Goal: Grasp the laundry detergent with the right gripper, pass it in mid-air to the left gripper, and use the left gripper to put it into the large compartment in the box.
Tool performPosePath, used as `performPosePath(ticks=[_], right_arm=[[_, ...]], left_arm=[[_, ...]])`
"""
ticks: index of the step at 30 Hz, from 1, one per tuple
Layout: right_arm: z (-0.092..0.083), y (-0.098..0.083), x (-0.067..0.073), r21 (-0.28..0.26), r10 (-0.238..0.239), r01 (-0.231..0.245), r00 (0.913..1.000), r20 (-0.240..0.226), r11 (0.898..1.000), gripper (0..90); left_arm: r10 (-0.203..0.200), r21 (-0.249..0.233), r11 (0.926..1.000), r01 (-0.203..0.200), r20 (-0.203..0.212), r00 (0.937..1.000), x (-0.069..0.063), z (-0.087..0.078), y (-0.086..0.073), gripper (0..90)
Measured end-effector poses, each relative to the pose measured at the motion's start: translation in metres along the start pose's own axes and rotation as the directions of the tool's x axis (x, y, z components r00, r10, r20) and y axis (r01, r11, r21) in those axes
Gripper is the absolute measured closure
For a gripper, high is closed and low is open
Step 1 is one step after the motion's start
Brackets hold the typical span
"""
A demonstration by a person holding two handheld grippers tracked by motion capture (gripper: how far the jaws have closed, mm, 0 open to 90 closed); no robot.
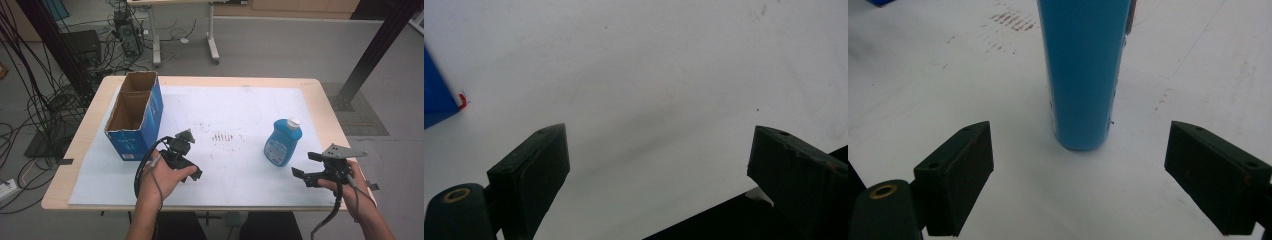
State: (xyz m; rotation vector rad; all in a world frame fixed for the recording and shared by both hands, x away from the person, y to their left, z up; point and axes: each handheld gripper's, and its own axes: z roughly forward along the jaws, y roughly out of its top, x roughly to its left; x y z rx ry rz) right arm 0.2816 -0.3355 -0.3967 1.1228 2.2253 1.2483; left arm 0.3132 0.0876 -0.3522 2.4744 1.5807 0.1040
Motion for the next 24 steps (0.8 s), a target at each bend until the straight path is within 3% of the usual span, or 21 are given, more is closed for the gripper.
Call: performPosePath(ticks=[8,15,24], right_arm=[[0.005,-0.008,0.003,-0.076,0.007,-0.007,1.0000,0.001,0.997,11.3],[0.008,-0.016,0.004,-0.159,0.002,0.001,0.9999,0.013,0.987,10.6],[0.012,-0.020,0.004,-0.212,0.002,0.001,0.9999,0.015,0.977,10.5]], left_arm=[[-0.005,0.003,1.0000,0.005,0.001,1.0000,0.000,0.001,-0.001,10.1],[-0.007,0.002,1.0000,0.007,0.002,1.0000,-0.002,0.001,-0.001,10.1],[-0.008,0.001,1.0000,0.008,0.002,1.0000,-0.001,0.001,-0.001,10.1]])
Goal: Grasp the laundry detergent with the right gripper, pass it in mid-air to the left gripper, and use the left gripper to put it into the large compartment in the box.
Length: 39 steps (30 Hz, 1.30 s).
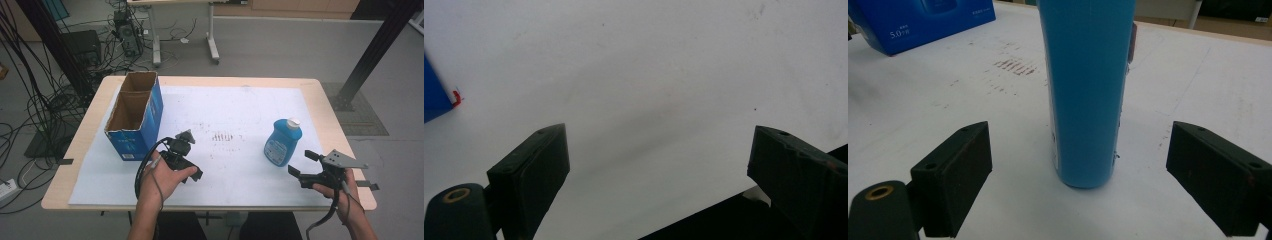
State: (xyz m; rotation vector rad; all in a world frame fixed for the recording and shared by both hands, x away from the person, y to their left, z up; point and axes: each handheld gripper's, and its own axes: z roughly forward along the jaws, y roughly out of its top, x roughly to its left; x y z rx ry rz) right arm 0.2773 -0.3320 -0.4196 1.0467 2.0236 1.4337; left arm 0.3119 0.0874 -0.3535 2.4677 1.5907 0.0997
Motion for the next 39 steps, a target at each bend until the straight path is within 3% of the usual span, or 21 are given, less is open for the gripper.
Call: performPosePath(ticks=[13,39], right_arm=[[0.010,-0.005,0.001,-0.019,0.000,0.000,0.9999,0.016,1.000,10.5],[0.044,0.008,0.003,-0.039,-0.039,0.041,0.9986,0.036,0.998,10.8]], left_arm=[[-0.008,-0.004,1.0000,0.008,0.002,1.0000,0.003,-0.003,0.000,10.1],[-0.013,0.000,0.9999,0.013,0.005,0.9999,0.008,-0.003,-0.001,10.1]])
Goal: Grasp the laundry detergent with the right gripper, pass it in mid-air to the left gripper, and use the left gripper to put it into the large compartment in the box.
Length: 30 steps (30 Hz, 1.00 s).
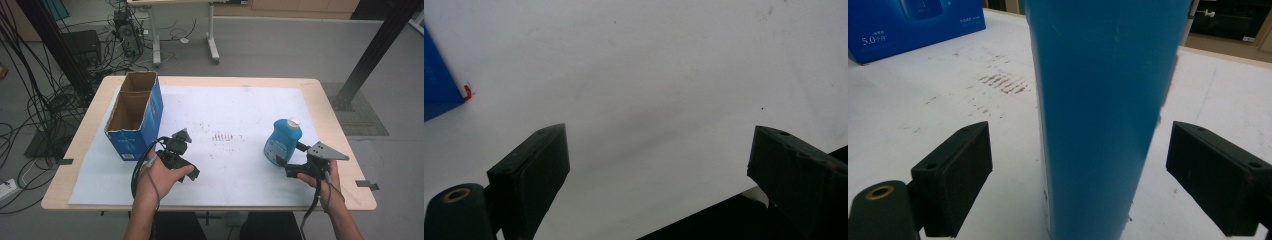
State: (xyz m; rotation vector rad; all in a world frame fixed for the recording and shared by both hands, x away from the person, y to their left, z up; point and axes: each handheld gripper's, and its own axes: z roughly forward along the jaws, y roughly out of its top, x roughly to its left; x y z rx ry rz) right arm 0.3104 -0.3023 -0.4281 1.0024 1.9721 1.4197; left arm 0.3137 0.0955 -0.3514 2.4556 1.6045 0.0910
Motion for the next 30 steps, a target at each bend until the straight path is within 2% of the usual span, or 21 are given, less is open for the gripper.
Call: performPosePath(ticks=[12,30], right_arm=[[0.016,0.003,0.001,-0.008,-0.009,0.009,0.9999,0.005,1.000,10.7],[0.032,0.003,-0.001,-0.025,0.006,-0.005,0.9998,0.019,1.000,10.9]], left_arm=[[-0.009,0.010,0.9999,0.009,0.000,1.0000,0.004,0.002,-0.001,10.1],[-0.007,0.018,0.9998,0.007,0.003,1.0000,0.006,0.004,0.000,10.2]])
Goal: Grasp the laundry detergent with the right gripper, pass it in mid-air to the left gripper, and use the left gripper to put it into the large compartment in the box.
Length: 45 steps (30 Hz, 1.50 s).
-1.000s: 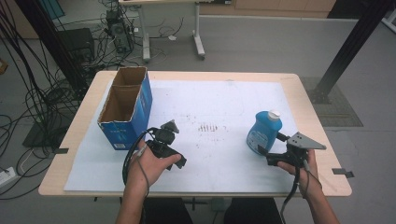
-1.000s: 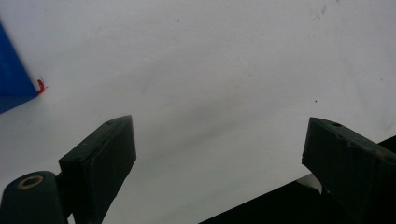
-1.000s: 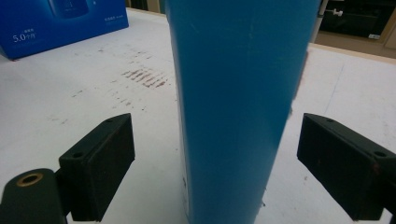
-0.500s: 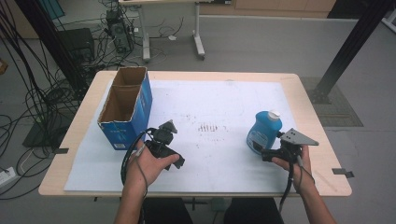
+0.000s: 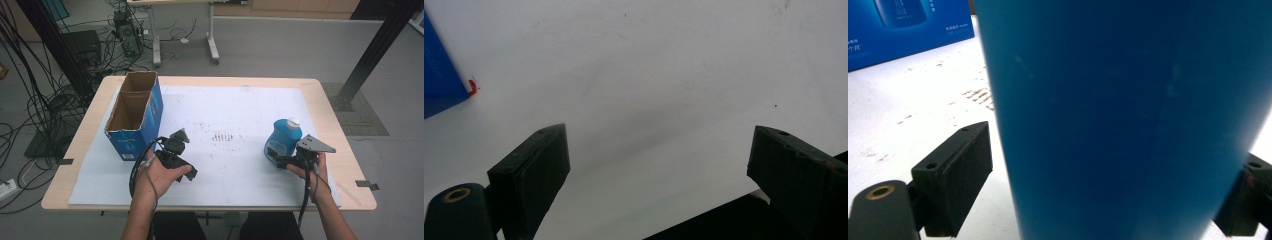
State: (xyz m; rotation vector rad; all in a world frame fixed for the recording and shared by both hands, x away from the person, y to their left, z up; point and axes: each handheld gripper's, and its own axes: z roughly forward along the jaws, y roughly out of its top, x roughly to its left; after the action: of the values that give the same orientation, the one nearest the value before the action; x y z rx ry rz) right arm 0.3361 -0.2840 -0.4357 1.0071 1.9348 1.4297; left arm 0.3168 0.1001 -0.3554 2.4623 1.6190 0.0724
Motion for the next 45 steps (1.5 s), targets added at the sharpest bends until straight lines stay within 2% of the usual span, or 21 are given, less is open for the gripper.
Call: performPosePath(ticks=[45], right_arm=[[-0.0027,-0.0001,-0.0010,-0.021,0.015,-0.015,0.9999,-0.003,1.000,11.3]], left_arm=[[0.007,-0.005,1.0000,-0.007,-0.007,0.9999,-0.0052,-0.0023,0.0006,9.2]])
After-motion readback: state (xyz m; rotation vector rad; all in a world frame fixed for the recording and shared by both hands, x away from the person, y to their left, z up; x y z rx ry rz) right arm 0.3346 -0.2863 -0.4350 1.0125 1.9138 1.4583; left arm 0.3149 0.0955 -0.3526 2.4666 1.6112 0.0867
